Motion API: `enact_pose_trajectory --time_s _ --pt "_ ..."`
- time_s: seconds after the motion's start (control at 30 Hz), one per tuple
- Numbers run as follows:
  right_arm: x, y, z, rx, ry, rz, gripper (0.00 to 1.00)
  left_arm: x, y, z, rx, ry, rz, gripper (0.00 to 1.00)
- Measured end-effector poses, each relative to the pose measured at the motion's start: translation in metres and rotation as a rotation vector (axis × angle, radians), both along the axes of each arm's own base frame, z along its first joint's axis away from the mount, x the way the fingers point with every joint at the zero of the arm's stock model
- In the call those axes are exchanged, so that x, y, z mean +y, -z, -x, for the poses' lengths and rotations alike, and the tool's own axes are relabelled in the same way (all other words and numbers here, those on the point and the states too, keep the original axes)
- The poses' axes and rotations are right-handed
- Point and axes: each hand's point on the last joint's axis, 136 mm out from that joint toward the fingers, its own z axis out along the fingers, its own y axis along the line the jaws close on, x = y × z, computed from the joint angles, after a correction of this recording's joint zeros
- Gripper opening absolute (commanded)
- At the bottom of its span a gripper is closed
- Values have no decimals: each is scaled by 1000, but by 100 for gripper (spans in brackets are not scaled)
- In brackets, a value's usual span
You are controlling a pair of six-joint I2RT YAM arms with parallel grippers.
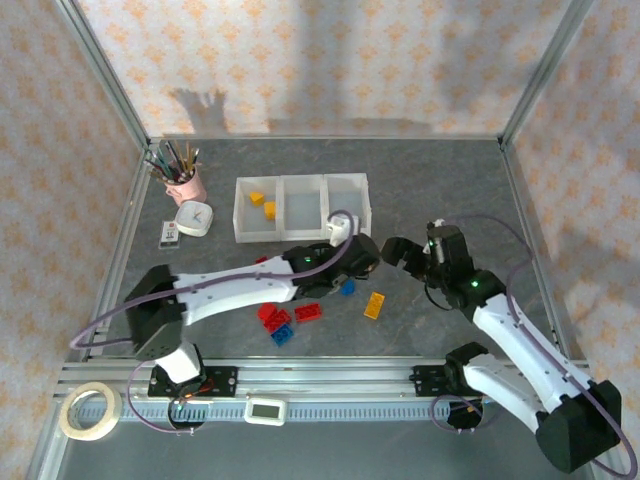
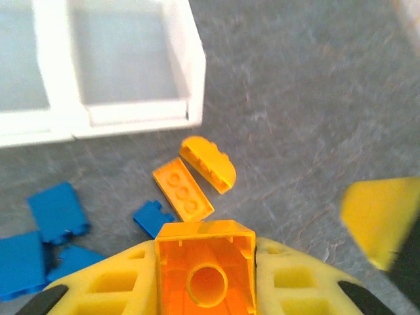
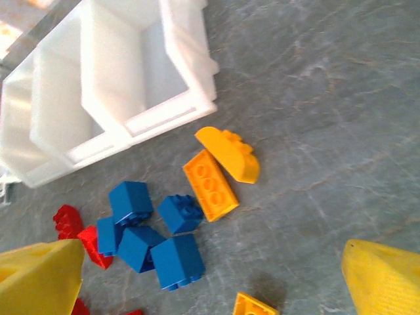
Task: Sort the legos into containers by color
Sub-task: Pick up the lego from the center of the table, then place the lego in the container.
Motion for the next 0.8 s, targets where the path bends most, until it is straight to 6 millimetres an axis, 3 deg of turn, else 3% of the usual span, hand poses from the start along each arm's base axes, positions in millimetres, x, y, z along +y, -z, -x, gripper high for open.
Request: enact_pose_trajectory --time_s 0.1,0.2,0.5,0.67,0.8 --pt "14 -2 -6 0 -52 -20 100 30 -21 -9 -49 -64 11 26" --pt "33 -2 -7 0 -113 -29 100 70 -25 -23 -70 -150 -18 26" --pt "85 2 -10 -22 -241 -59 100 188 2 -57 -40 -387 -158 26" --pt "102 1 -11 -40 -270 -83 100 235 15 -73 -9 -478 -207 26" --pt "106 2 -15 -45 -267 -93 100 256 27 -92 11 -508 -228 27"
